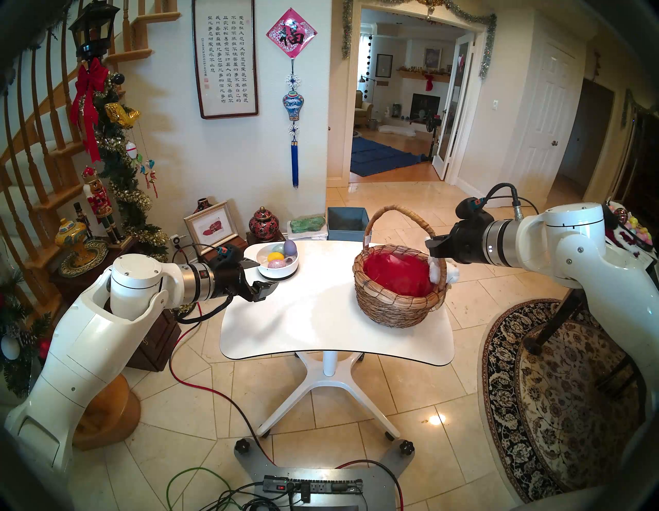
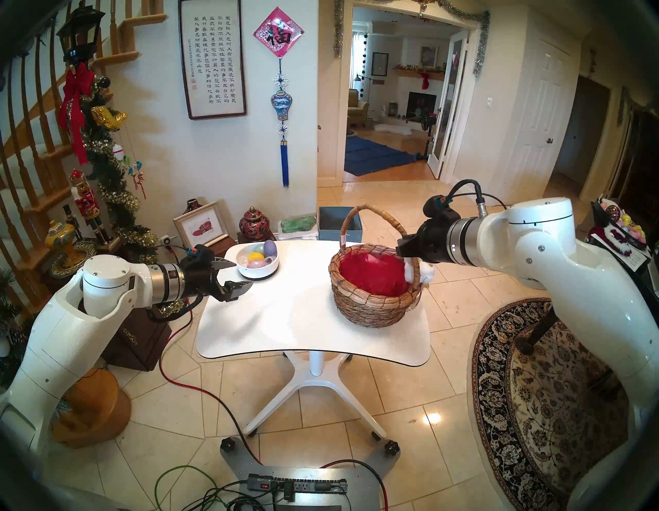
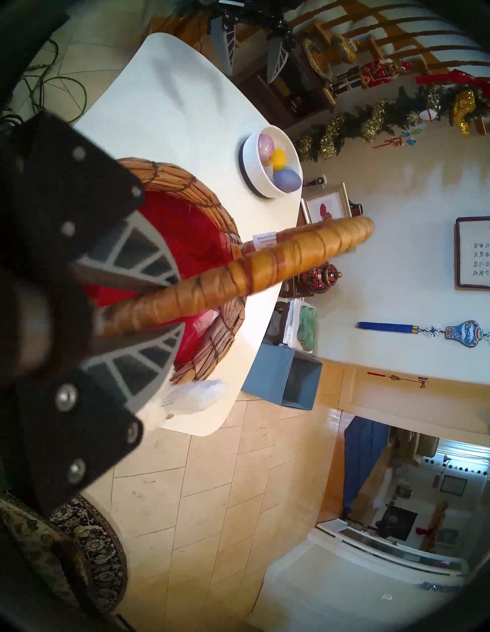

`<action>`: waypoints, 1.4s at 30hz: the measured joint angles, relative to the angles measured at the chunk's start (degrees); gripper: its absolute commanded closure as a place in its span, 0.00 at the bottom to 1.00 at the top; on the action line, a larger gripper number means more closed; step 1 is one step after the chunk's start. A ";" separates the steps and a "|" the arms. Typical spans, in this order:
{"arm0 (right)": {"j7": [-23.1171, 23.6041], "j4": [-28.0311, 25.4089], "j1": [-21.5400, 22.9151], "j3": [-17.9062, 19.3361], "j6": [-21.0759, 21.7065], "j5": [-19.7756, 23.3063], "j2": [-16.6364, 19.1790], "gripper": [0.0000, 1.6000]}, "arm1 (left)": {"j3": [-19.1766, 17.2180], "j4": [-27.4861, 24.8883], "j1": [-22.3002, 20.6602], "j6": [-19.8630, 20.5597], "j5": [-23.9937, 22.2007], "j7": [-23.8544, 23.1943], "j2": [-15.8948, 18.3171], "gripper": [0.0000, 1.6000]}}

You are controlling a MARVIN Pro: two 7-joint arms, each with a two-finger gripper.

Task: Put easter egg into basket

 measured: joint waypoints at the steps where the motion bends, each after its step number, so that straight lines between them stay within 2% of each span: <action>1: -0.05 0.07 0.30 -0.22 0.16 -0.07 -0.21 1.00 | 0.00 0.00 0.00 0.00 0.00 0.00 0.00 0.00; 18: -0.80 -0.31 3.81 -3.23 0.80 -2.71 -3.47 1.00 | 0.00 0.01 0.00 0.00 0.00 0.00 0.00 0.00; 27: -1.88 0.19 7.90 -7.52 0.92 -5.61 -7.28 1.00 | 0.00 0.01 0.00 0.00 0.00 0.00 0.00 0.00; 42: -4.23 4.38 15.44 -14.61 2.47 -12.84 -15.65 1.00 | 0.00 0.01 0.01 0.00 0.00 0.00 0.00 0.00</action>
